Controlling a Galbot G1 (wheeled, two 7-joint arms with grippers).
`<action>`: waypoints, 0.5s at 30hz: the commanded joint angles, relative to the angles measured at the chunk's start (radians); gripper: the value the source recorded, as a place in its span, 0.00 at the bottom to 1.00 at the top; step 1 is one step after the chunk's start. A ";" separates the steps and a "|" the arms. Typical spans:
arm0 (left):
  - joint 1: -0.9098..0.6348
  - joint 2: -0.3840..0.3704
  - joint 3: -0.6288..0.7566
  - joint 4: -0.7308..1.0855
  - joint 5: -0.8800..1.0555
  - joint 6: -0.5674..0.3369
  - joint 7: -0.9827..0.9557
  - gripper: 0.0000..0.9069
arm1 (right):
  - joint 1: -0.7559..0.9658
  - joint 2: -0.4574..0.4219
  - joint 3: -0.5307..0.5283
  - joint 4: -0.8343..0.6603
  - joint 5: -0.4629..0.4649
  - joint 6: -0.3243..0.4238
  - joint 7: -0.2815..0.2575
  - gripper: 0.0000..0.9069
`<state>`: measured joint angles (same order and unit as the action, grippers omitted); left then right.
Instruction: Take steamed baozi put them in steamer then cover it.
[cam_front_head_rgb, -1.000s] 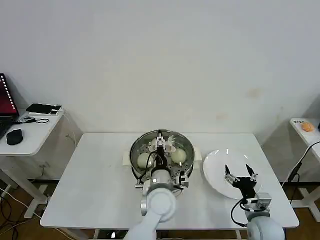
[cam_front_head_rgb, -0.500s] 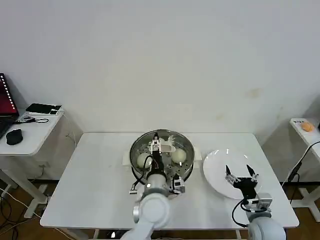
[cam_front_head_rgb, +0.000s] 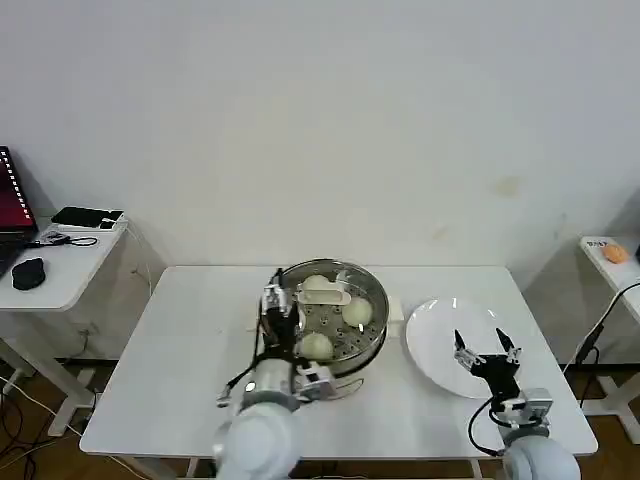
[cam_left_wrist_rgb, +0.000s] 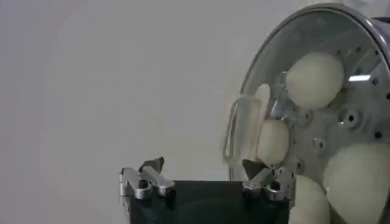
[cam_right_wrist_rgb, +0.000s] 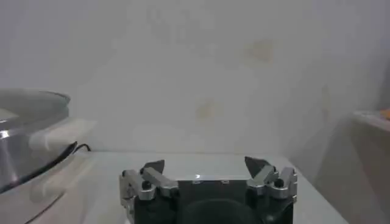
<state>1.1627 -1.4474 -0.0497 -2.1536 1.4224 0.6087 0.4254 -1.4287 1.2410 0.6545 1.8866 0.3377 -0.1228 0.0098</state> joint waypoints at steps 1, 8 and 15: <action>0.160 0.183 -0.520 -0.131 -0.929 -0.236 -0.311 1.00 | -0.015 -0.045 -0.068 0.007 0.078 0.023 0.008 1.00; 0.281 0.202 -0.710 0.126 -1.385 -0.454 -0.350 1.00 | 0.023 -0.040 -0.090 -0.021 0.083 0.038 -0.014 1.00; 0.377 0.176 -0.628 0.249 -1.446 -0.577 -0.397 1.00 | 0.045 -0.035 -0.130 -0.013 0.061 -0.041 -0.030 1.00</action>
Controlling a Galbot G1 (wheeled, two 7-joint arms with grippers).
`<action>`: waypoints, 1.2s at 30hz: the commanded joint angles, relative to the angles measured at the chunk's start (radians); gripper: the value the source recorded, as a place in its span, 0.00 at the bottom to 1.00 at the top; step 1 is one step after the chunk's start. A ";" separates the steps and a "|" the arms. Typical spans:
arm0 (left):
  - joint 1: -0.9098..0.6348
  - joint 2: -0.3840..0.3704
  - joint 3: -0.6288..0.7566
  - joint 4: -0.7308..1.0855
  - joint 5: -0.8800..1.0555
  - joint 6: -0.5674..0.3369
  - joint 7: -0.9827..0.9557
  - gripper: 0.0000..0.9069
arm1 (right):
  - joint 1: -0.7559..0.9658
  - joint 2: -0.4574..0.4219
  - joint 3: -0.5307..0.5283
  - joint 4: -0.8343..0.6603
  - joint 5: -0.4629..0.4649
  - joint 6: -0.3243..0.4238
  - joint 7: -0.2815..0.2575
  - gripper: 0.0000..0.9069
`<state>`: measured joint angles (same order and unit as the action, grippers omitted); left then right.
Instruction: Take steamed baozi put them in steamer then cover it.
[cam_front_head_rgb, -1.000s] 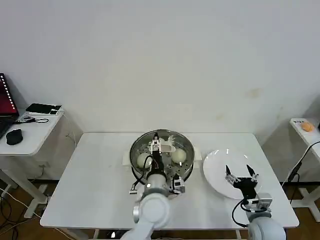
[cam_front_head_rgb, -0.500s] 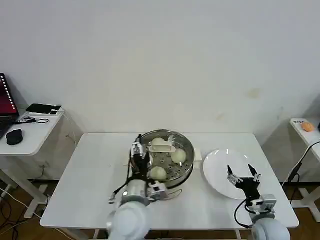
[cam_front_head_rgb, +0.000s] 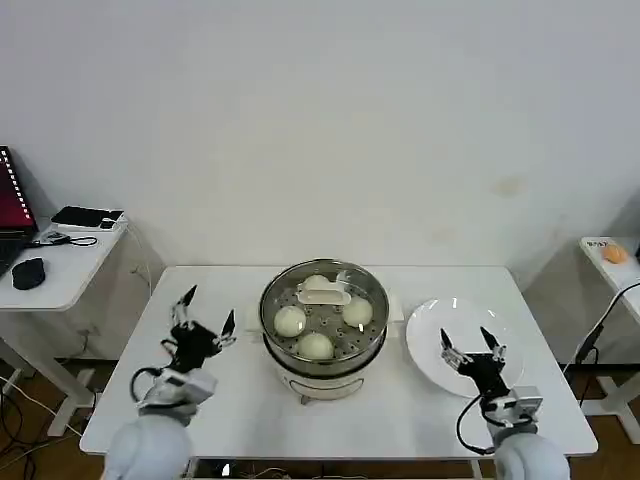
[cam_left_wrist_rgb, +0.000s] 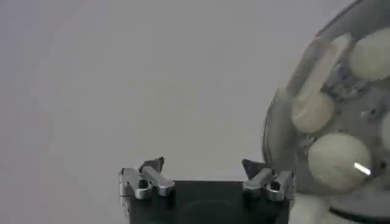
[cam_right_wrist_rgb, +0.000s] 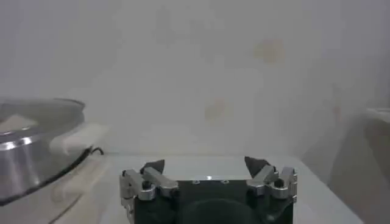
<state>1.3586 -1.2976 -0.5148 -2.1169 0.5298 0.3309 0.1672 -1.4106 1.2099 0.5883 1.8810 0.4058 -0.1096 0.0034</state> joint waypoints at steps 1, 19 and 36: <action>0.185 0.014 -0.161 0.214 -0.573 -0.300 -0.137 1.00 | 0.031 -0.004 -0.068 -0.017 -0.004 -0.050 -0.022 1.00; 0.329 -0.036 -0.132 0.057 -0.609 -0.283 -0.150 1.00 | -0.014 -0.012 -0.077 -0.058 0.009 0.005 -0.012 1.00; 0.312 -0.053 -0.142 0.036 -0.612 -0.260 -0.166 1.00 | -0.006 0.028 -0.092 -0.064 -0.055 0.005 0.004 1.00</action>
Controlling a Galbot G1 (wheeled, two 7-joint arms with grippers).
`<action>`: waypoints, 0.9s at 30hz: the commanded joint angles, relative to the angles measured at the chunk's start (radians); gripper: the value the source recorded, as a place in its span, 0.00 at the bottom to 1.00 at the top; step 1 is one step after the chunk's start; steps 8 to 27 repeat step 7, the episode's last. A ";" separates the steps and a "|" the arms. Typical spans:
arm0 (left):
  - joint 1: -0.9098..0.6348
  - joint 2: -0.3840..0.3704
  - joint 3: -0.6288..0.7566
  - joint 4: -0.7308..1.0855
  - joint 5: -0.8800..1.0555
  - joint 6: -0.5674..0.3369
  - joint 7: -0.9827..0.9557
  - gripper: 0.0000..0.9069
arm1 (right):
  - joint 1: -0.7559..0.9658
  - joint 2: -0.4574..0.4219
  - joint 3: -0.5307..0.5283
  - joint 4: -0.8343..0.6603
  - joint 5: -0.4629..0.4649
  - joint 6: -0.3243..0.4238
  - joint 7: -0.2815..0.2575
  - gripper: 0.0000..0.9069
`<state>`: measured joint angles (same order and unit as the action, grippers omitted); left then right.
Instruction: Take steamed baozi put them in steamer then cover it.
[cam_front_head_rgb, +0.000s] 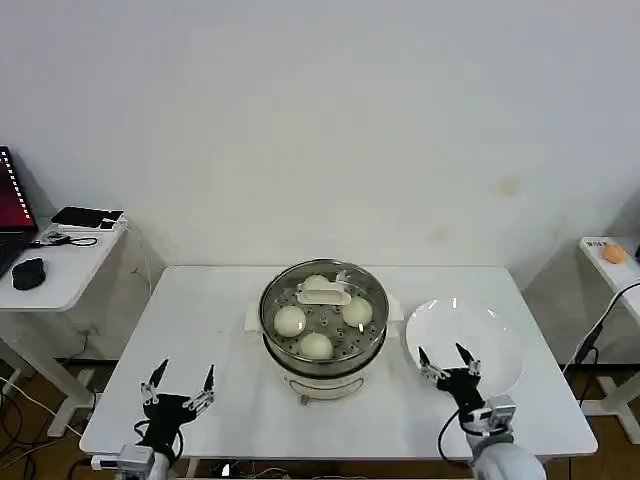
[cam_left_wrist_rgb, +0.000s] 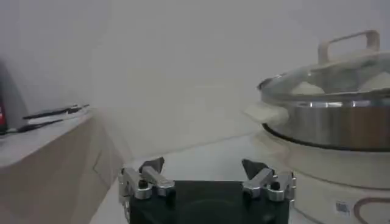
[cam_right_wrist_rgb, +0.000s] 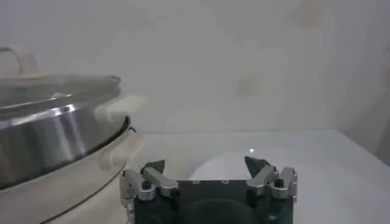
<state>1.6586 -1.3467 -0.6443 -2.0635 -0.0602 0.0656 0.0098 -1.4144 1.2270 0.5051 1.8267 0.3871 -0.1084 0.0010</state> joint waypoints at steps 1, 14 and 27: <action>0.012 -0.005 -0.011 -0.018 -0.022 0.005 -0.010 1.00 | -0.002 0.010 -0.009 -0.009 -0.043 0.001 0.006 1.00; 0.015 -0.021 -0.003 -0.020 0.009 0.025 -0.012 1.00 | -0.003 0.002 -0.009 0.004 -0.035 -0.015 0.006 1.00; 0.015 -0.021 -0.003 -0.020 0.009 0.025 -0.012 1.00 | -0.003 0.002 -0.009 0.004 -0.035 -0.015 0.006 1.00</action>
